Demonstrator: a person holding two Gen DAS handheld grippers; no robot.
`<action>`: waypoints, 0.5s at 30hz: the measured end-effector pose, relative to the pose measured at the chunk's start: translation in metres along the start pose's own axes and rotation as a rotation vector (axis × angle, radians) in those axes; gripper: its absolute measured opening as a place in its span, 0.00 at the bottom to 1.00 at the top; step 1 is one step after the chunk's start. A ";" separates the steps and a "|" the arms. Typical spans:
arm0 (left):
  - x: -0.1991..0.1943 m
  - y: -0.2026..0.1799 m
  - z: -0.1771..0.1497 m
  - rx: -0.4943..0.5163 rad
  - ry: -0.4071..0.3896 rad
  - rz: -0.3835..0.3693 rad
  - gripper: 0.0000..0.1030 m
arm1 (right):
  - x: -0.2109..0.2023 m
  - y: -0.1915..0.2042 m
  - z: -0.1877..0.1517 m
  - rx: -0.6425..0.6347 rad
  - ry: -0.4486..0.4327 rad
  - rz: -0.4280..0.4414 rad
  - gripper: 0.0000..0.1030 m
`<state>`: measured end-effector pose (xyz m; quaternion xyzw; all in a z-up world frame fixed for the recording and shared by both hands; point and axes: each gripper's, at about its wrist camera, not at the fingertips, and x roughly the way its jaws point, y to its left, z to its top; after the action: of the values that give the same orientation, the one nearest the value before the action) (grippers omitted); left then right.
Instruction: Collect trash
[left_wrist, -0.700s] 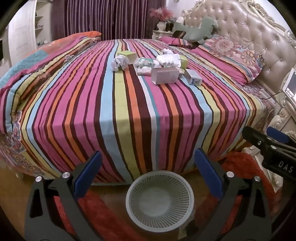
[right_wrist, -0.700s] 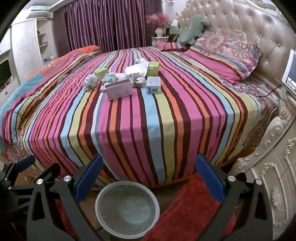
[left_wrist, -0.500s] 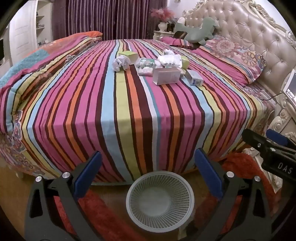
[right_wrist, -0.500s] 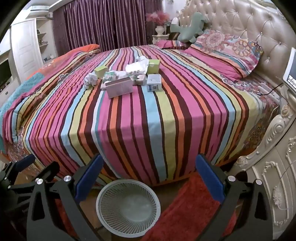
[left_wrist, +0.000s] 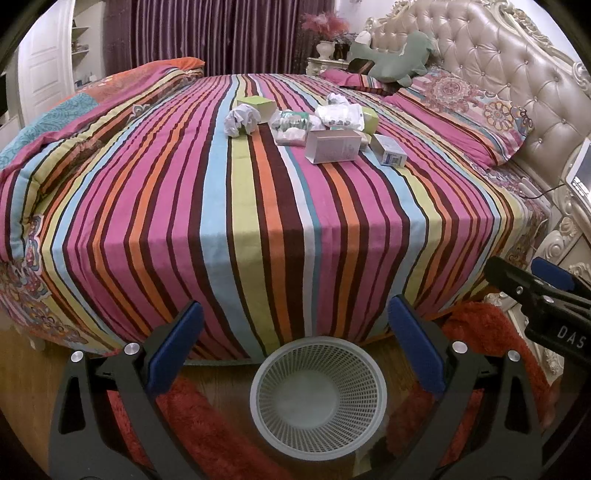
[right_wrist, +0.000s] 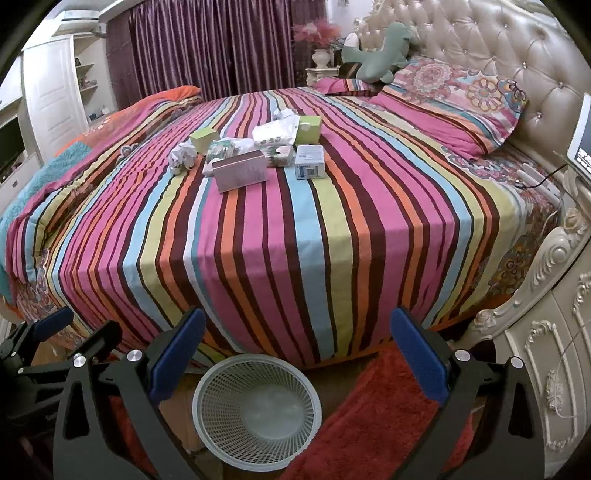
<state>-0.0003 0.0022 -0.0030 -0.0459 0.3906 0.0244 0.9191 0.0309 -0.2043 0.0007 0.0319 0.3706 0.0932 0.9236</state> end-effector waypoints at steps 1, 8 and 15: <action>0.000 0.000 0.000 0.001 -0.001 -0.001 0.94 | 0.000 0.000 0.000 0.000 0.000 0.000 0.93; -0.001 -0.003 -0.003 0.015 -0.008 -0.004 0.94 | -0.003 -0.002 0.000 0.001 -0.009 0.000 0.93; -0.001 -0.003 -0.003 0.034 -0.012 0.018 0.94 | -0.003 -0.002 0.001 0.000 -0.009 0.001 0.93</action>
<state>-0.0026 -0.0016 -0.0043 -0.0265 0.3860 0.0264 0.9218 0.0295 -0.2066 0.0032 0.0323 0.3666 0.0938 0.9251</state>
